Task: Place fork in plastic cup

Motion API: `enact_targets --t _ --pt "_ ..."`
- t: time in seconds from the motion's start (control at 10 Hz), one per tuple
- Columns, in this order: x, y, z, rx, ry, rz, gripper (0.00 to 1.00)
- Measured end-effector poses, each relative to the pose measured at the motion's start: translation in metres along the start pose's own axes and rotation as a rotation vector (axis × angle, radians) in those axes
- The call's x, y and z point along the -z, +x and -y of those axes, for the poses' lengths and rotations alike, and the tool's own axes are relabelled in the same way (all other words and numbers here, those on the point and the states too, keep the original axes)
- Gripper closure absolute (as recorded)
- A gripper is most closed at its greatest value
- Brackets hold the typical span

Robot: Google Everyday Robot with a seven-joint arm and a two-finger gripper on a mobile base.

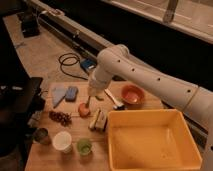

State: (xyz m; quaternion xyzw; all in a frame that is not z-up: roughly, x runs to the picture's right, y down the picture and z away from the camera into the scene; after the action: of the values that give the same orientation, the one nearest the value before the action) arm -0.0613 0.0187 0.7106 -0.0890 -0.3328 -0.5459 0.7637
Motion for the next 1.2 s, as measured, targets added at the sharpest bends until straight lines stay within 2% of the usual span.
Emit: enact_targets --t 0.2,0.5,0.7,0.9,1.2 --pt "0.0 0.0 0.002 0.013 -0.008 0.008 1.0" --pt "-0.013 -0.015 0.022 0.139 -0.071 0.069 1.0" --pt "-0.025 -0.048 0.029 0.221 -0.086 0.095 1.0" --pt "-0.031 -0.078 0.019 0.258 -0.089 0.108 1.0" --pt "-0.038 -0.125 -0.007 0.252 -0.095 0.121 1.0"
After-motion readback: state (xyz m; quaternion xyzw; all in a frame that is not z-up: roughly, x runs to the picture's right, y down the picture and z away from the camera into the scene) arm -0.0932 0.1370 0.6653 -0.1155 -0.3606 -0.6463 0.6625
